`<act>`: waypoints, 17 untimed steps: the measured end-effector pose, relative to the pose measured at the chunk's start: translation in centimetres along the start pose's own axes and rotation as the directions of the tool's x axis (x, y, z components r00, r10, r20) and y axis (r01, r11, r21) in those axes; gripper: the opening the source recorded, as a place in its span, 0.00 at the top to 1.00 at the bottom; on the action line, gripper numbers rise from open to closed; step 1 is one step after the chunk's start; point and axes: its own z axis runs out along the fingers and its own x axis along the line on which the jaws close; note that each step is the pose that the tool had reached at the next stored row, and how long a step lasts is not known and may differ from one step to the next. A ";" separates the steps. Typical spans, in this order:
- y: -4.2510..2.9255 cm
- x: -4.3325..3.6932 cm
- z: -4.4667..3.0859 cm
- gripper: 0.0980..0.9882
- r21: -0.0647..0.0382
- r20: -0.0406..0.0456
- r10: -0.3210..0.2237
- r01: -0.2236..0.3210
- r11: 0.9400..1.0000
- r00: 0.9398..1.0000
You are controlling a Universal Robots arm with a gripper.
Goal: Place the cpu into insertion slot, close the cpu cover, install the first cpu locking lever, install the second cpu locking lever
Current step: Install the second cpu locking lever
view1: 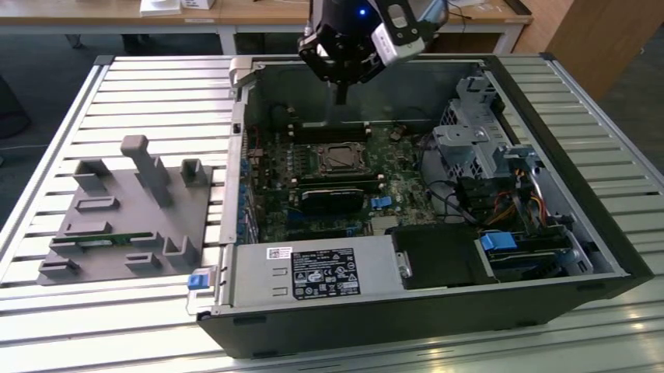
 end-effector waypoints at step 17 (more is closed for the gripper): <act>0.15 0.10 -1.65 0.99 0.000 0.000 0.000 0.000 1.000 1.000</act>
